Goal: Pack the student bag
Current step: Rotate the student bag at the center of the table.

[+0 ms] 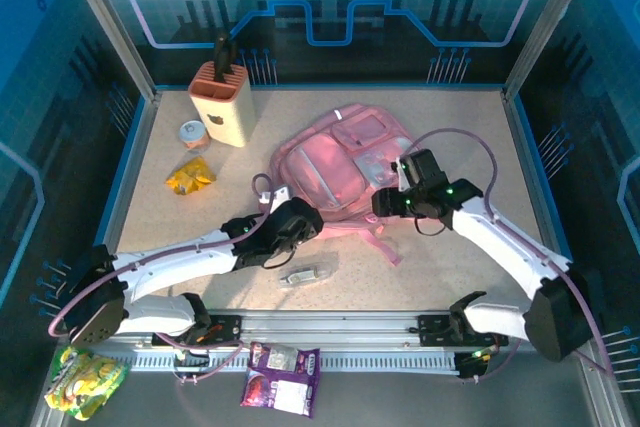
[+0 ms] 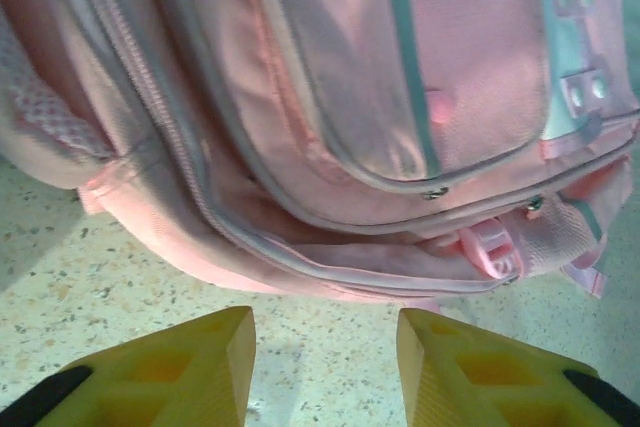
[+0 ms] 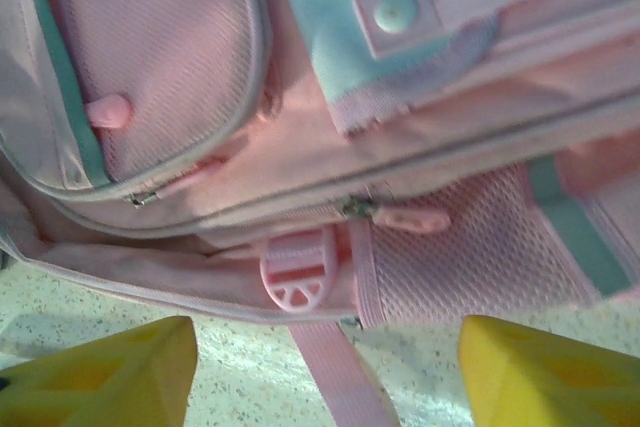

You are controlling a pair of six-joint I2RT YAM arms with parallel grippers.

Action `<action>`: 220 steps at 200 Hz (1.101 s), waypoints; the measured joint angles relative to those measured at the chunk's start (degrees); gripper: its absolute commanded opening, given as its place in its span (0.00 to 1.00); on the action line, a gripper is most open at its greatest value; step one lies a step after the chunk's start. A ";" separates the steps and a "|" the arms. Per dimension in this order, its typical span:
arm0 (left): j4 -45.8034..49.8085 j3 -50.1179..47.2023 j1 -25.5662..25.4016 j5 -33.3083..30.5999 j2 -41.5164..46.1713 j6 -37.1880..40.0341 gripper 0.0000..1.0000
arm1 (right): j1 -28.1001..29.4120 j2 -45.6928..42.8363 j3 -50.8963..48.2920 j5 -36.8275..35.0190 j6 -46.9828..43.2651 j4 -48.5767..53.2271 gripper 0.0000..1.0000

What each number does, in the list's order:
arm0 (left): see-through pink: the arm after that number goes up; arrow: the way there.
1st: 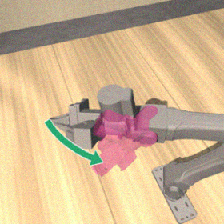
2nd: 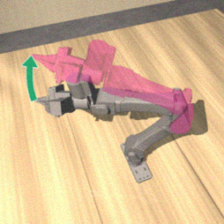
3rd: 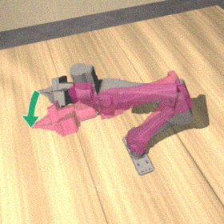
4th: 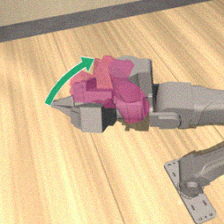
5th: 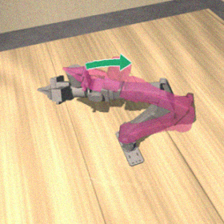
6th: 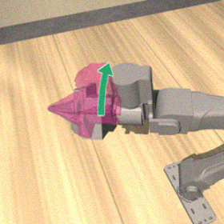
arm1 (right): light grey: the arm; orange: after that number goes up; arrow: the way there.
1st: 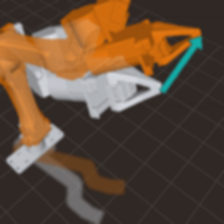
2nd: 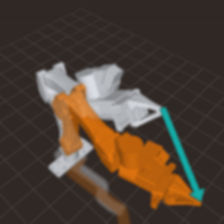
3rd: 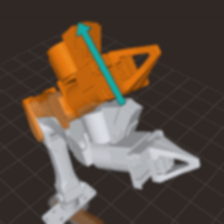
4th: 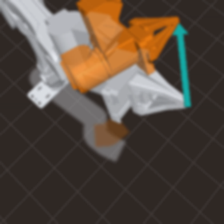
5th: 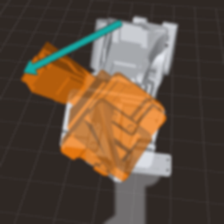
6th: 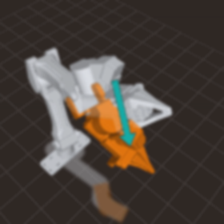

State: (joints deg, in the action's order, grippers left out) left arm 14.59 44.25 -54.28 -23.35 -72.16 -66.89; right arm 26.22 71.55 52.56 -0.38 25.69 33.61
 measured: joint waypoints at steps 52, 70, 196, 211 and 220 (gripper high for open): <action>-0.31 6.49 -3.48 -0.92 -9.18 2.51 0.53 | -3.80 8.70 5.77 1.92 1.53 0.22 0.77; -0.48 7.65 -3.98 -1.25 -11.52 2.82 0.54 | -4.90 10.34 6.40 1.92 3.26 0.26 0.75; -4.50 13.05 -5.16 1.70 -25.79 2.80 0.54 | -13.46 18.82 3.13 10.40 14.80 -9.33 0.39; -4.59 13.05 -5.16 1.77 -26.84 2.75 0.50 | -14.32 19.15 2.58 11.47 16.00 -10.84 0.38; -4.59 13.16 -5.16 1.81 -27.45 2.62 0.47 | -14.69 19.39 2.32 12.07 16.57 -11.74 0.36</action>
State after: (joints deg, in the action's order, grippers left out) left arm 10.00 57.41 -59.44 -21.54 -99.61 -64.27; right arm 11.53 90.94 54.87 11.68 42.26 21.87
